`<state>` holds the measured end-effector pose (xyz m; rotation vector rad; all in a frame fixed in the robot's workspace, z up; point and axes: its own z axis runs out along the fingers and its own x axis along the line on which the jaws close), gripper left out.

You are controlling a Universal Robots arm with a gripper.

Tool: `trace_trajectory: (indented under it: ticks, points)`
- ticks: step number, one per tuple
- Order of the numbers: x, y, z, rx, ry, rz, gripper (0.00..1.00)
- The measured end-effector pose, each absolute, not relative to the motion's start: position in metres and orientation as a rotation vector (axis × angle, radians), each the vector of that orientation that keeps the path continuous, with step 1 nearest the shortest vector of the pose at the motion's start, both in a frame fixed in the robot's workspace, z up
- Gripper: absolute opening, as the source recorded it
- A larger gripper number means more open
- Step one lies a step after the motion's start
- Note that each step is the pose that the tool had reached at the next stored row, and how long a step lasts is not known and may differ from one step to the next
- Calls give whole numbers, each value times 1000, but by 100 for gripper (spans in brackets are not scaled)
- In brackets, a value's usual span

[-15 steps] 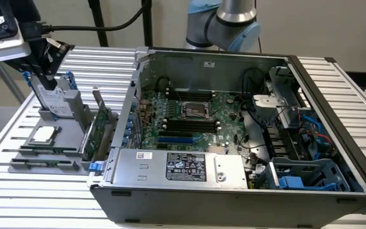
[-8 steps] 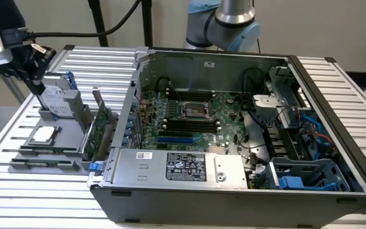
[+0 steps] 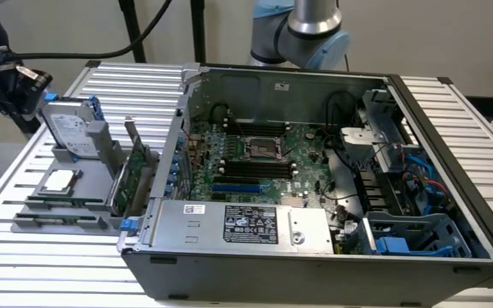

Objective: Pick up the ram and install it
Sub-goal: 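Reach for the ram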

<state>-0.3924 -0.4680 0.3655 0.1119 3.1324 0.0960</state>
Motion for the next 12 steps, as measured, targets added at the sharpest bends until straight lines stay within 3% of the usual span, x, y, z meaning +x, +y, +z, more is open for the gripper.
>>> trace_trajectory:
  ticks: [12]
  points:
    - [-403, -468, 361, 112, 3137, 90, 0]
